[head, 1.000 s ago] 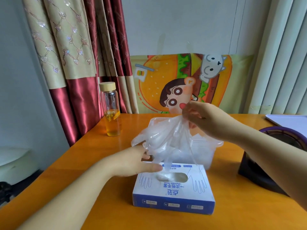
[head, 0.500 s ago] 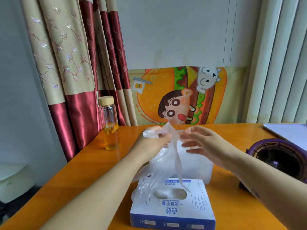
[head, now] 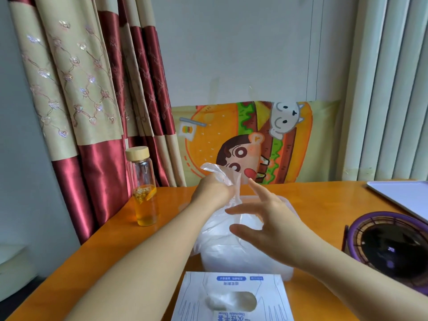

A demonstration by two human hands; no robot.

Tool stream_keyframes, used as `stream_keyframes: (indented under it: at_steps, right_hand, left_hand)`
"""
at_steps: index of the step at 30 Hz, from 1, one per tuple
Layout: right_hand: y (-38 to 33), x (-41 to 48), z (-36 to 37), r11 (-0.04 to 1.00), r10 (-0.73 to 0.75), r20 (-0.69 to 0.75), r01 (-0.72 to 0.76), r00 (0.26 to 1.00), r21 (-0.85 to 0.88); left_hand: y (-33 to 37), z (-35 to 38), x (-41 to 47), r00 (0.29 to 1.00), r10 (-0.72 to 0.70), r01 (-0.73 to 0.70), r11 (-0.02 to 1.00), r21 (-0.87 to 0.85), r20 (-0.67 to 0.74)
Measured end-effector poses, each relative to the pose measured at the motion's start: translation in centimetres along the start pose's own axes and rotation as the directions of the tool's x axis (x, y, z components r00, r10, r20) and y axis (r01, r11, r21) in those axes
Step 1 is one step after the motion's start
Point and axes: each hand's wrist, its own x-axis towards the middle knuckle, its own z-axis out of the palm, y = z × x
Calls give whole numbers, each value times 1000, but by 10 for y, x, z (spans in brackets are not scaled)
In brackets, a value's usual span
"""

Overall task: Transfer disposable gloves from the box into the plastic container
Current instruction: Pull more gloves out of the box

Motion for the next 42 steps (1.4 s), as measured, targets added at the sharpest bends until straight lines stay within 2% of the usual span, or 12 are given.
stream_keyframes:
  at_steps: [3, 8, 16, 18, 20, 22, 24, 26, 30, 32, 38, 42]
  right_hand:
    - [20, 22, 6, 986, 42, -37, -47, 998, -158]
    - [64, 51, -2, 977, 176, -109, -187, 978, -98]
    - [101, 68, 13, 890, 364, 249, -255, 898, -378]
    - [100, 72, 15, 860, 378, 296, -214, 878, -464]
    - [100, 77, 19, 824, 401, 341, -172, 851, -539]
    - [100, 82, 23, 796, 417, 371, -136, 829, -590]
    - [99, 84, 27, 765, 432, 386, -104, 815, -636]
    - [96, 82, 29, 715, 437, 383, -56, 814, -697]
    - [89, 77, 25, 580, 307, 367, 133, 878, -804]
    - [87, 79, 26, 613, 210, 440, 233, 873, -755]
    - [114, 98, 59, 773, 388, 690, 192, 611, -604]
    - [125, 100, 71, 759, 469, 692, 151, 548, -634]
  left_hand:
    - [4, 7, 10, 997, -12, 4, 993, 117, 71]
    - [-7, 16, 27, 989, 2, -7, 999, 32, 147]
    - [-58, -2, 62, 994, -4, -21, 974, 227, 113]
    - [-55, -16, 60, 997, 79, -73, 955, 288, -9]
    - [-45, -25, 48, 947, 302, -237, 889, 391, -112]
    - [-30, -26, 29, 878, 467, -466, 787, 403, 102]
    - [-20, -17, 12, 794, 360, -568, 726, 388, 490]
    - [-22, -2, 9, 702, 87, -570, 664, 484, 707]
    - [-35, 20, 27, 677, -158, -526, 578, 623, 719]
    - [-40, 28, 35, 673, -211, -510, 561, 652, 709]
    - [-58, 50, 49, 655, -337, -549, 404, 732, 677]
    - [-69, 64, 52, 642, -413, -489, 428, 760, 646]
